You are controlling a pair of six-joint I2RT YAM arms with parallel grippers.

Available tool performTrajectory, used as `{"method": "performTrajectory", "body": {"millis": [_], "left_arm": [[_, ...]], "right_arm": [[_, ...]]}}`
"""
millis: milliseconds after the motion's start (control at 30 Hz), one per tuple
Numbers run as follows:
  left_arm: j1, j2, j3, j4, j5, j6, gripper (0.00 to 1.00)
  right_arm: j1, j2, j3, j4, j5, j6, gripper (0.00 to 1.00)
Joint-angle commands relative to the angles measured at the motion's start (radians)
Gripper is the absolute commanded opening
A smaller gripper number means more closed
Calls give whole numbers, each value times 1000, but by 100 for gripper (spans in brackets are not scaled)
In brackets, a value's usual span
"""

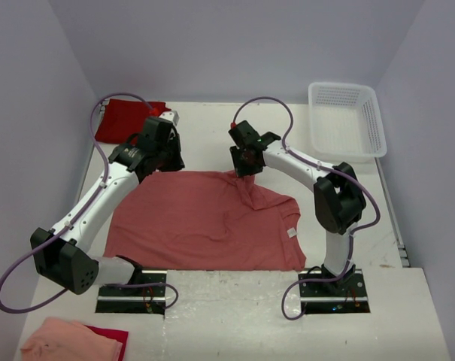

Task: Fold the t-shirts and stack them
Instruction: Grap the side of the flattened tshirt furthest away from the robot with both arms

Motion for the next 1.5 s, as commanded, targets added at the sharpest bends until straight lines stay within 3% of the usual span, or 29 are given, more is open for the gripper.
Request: {"method": "performTrajectory", "body": {"millis": [0, 267, 367, 400, 567, 633, 667, 767, 867, 967, 1233, 1467], "left_arm": [[11, 0, -7, 24, 5, 16, 5], [16, 0, -8, 23, 6, 16, 5], [16, 0, -13, 26, 5, 16, 5], [16, 0, -19, 27, 6, 16, 5], [34, 19, -54, 29, -127, 3, 7], [105, 40, -60, 12, -139, -31, 29], [141, 39, -74, 29, -124, -40, 48], [304, 43, -129, 104, -40, -66, 66], [450, 117, -84, 127, -27, -44, 65], [502, 276, 45, 96, -101, 4, 63], [547, 626, 275, 56, -118, 64, 59], [611, 724, 337, 47, -155, 81, 59]], "right_arm": [[4, -28, -30, 24, -23, 11, 41], [3, -37, -51, 33, -22, 14, 30], [3, -26, -43, 30, -22, 8, 15], [3, -25, -41, 31, -25, 6, 0], [4, -46, -63, 53, -12, 12, 0], [12, -54, -57, 47, -12, 14, 0], [18, -58, -63, 50, -6, 12, 0], [29, -69, -66, 47, -15, 22, 0], [41, -85, -87, 65, -35, 29, 0], [47, -94, -112, 93, -84, 23, 0], [46, -82, -123, 113, -127, -9, 0], [46, -92, -135, 125, -144, -6, 0]]}}
